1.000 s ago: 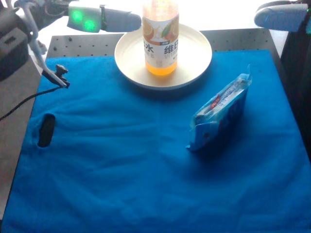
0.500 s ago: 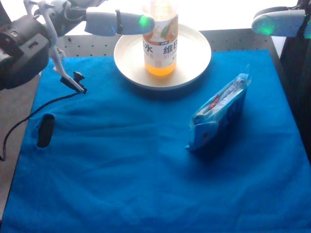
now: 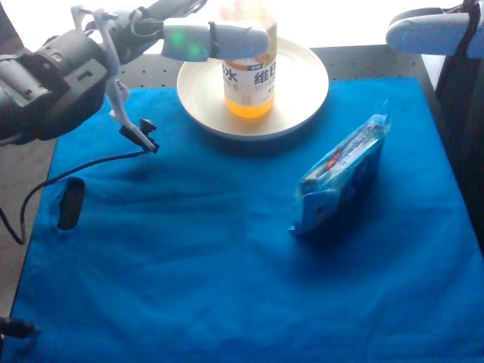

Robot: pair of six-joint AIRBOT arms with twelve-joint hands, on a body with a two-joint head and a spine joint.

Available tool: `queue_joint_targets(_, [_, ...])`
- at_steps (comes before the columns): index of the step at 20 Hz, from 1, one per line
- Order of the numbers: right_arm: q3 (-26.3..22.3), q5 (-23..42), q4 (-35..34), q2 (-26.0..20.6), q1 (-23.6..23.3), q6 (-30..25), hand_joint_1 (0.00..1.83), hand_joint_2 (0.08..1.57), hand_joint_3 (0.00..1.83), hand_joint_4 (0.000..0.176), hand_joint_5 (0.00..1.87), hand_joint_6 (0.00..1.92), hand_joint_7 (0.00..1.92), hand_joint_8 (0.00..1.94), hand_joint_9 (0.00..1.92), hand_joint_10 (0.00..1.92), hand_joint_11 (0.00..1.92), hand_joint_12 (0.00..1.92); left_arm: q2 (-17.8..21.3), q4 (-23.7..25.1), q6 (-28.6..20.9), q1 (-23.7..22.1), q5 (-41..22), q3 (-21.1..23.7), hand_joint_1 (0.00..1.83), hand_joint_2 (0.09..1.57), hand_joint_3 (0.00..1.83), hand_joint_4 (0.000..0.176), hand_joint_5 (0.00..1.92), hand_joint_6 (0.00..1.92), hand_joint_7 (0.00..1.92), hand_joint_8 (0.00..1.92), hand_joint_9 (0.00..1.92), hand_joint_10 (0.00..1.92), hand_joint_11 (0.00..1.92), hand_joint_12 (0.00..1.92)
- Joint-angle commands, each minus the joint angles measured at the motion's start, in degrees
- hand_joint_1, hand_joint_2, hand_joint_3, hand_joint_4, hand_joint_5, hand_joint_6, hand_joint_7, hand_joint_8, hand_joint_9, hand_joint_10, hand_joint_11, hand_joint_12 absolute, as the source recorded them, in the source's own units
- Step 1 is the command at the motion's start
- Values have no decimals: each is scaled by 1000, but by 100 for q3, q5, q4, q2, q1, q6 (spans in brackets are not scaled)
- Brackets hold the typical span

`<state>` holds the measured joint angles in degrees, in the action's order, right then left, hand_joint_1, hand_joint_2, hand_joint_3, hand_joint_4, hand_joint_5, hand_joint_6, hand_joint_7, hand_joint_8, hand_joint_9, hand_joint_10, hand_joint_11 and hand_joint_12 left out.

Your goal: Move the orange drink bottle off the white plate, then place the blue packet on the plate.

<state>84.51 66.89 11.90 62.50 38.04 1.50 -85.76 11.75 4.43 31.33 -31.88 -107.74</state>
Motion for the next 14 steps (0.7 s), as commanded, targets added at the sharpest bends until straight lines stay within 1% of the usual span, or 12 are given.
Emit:
queue_joint_targets(1, [18, 608, -274, 13, -96, -47, 826, 868, 0, 117, 231, 8, 261, 13, 238, 4, 2, 787, -30, -162, -102, -110, -582, -44, 528, 547, 0, 9, 0, 0, 10, 4, 0, 0, 0, 0])
queue_joint_targets(2, [18, 608, -274, 20, -96, -47, 845, 869, 0, 111, 221, 3, 253, 6, 225, 3, 0, 749, -65, -132, -135, -118, -592, -44, 539, 566, 0, 0, 0, 0, 9, 3, 0, 0, 0, 0])
queue_joint_targets(3, [21, 608, -274, 26, -97, -47, 846, 871, 0, 111, 223, 2, 265, 6, 229, 4, 0, 755, -93, -85, -168, -127, -594, -48, 557, 572, 3, 0, 0, 0, 3, 0, 0, 0, 0, 0])
queue_joint_targets(4, [21, 608, -274, 27, -98, -47, 837, 866, 0, 102, 218, 0, 262, 4, 225, 2, 0, 751, -126, -39, -216, -135, -594, -64, 555, 573, 3, 0, 0, 0, 5, 1, 0, 0, 0, 0])
queue_joint_targets(5, [20, 608, -274, 27, -98, -47, 837, 860, 0, 100, 228, 2, 264, 2, 226, 2, 0, 773, -155, -11, -270, -137, -600, -84, 575, 583, 7, 0, 0, 0, 0, 0, 0, 0, 2, 1])
queue_joint_targets(6, [20, 608, -274, 27, -99, -47, 829, 861, 0, 105, 232, 2, 266, 2, 222, 0, 0, 754, -179, 4, -298, -137, -609, -99, 593, 590, 9, 0, 0, 0, 0, 0, 0, 0, 0, 0])
queue_joint_targets(7, [20, 608, -274, 28, -101, -47, 840, 861, 0, 102, 235, 2, 258, 0, 210, 0, 0, 728, -203, 8, -307, -137, -606, -109, 578, 595, 10, 0, 0, 0, 0, 0, 0, 0, 0, 0])
queue_joint_targets(8, [20, 608, -274, 32, -106, -47, 838, 860, 0, 100, 240, 2, 256, 0, 213, 2, 0, 763, -228, 19, -320, -137, -598, -119, 600, 597, 9, 9, 0, 0, 0, 0, 0, 0, 1, 0])
queue_joint_targets(9, [20, 608, -274, 34, -111, -47, 822, 839, 0, 92, 235, 0, 246, 0, 221, 5, 11, 777, -245, 40, -341, -138, -598, -131, 637, 601, 9, 22, 0, 0, 0, 0, 0, 0, 16, 7])
queue_joint_targets(11, [17, 608, -274, 35, -129, -47, 829, 852, 0, 91, 239, 1, 249, 0, 227, 3, 1, 802, -318, 201, -467, -192, -564, -214, 639, 607, 9, 25, 0, 0, 0, 0, 0, 0, 42, 19])
queue_joint_targets(12, [16, 608, -274, 35, -136, -47, 854, 861, 3, 92, 253, 5, 269, 7, 242, 7, 9, 816, -358, 246, -502, -208, -548, -256, 622, 599, 3, 33, 4, 1, 0, 0, 0, 0, 76, 37])
queue_joint_targets(14, [16, 610, -266, 43, -161, -47, 888, 868, 5, 94, 260, 6, 275, 7, 246, 7, 12, 814, -420, 334, -559, -242, -510, -310, 629, 582, 0, 31, 22, 7, 0, 0, 0, 0, 25, 17])
